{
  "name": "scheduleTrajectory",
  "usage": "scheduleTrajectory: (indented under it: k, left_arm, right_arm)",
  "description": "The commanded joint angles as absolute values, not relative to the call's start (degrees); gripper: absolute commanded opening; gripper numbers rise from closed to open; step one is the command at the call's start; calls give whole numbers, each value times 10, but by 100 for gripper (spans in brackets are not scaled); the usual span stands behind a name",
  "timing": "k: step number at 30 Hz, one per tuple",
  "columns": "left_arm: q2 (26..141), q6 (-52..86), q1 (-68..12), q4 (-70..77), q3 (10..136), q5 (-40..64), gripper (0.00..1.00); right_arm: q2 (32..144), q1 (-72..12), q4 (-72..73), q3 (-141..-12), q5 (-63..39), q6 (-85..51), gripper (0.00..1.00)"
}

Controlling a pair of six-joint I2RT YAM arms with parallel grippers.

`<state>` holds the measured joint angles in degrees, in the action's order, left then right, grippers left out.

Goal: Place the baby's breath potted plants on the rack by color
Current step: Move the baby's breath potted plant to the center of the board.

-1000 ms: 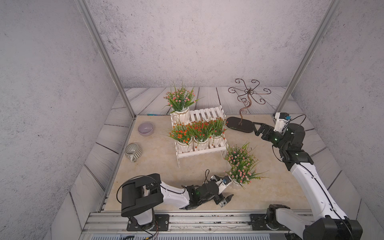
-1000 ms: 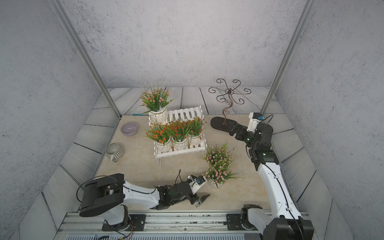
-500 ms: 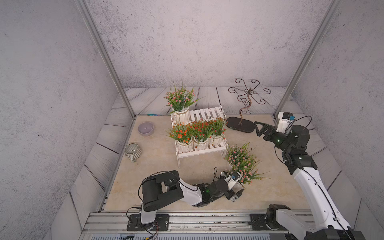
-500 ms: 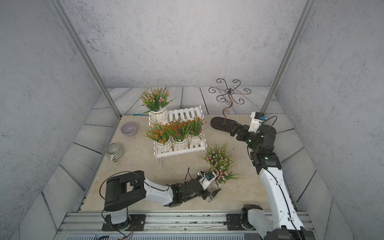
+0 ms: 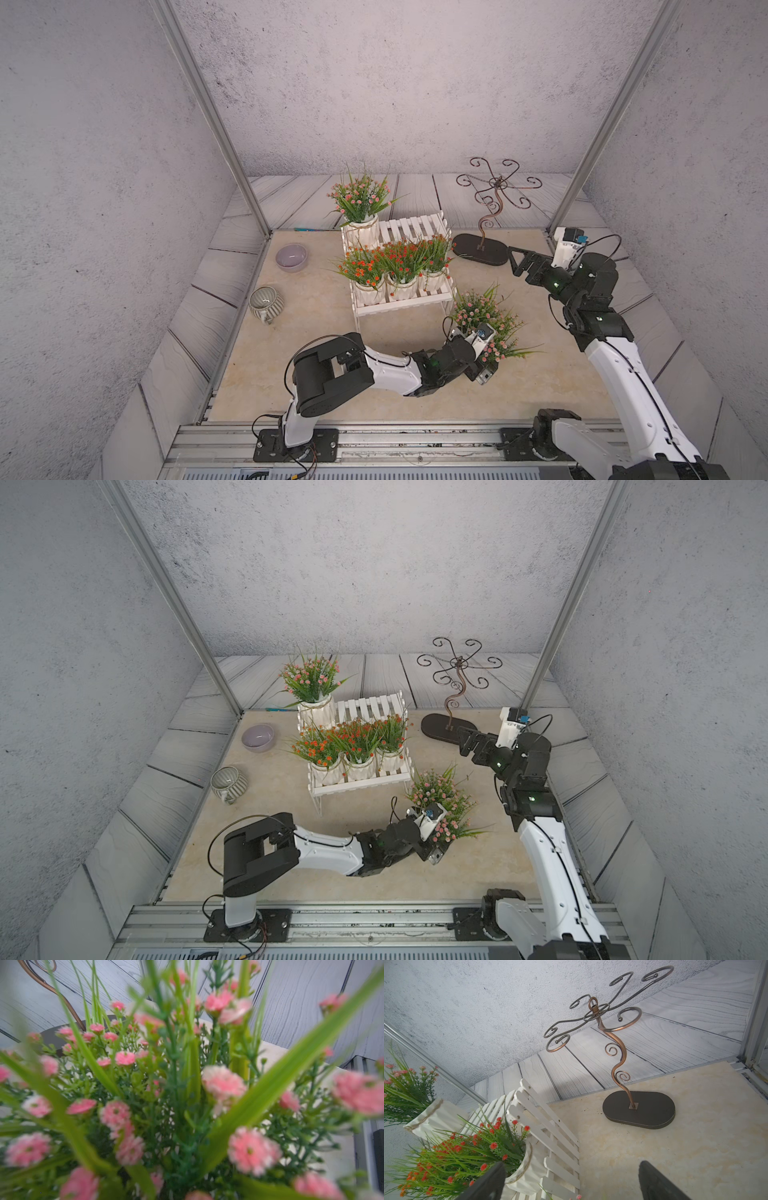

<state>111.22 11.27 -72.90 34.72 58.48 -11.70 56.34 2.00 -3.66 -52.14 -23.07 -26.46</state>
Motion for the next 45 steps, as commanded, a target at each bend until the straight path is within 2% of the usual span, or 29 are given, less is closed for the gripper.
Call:
scheduleTrajectory:
  k: [1, 14, 20, 24, 34, 45]
  left_arm:
    - [1131, 130, -726, 284, 609, -102, 99]
    - [1155, 144, -725, 204, 644, -96, 100]
    - [1151, 140, -724, 211, 643, -106, 82]
    - [1136, 137, -724, 209, 630, -108, 79]
    - [1036, 141, -723, 197, 528, -128, 77]
    - [933, 183, -717, 186, 416, -180, 80]
  right_arm:
    - [540, 21, -42, -517, -239, -254, 99]
    - [532, 16, -50, -517, -232, -241, 99]
    - [531, 13, -52, -517, -229, -239, 99]
    - [533, 13, -56, -515, -226, -236, 99]
    - [546, -4, -87, -518, -229, -223, 99]
    - [564, -120, -114, -518, -176, -177, 99]
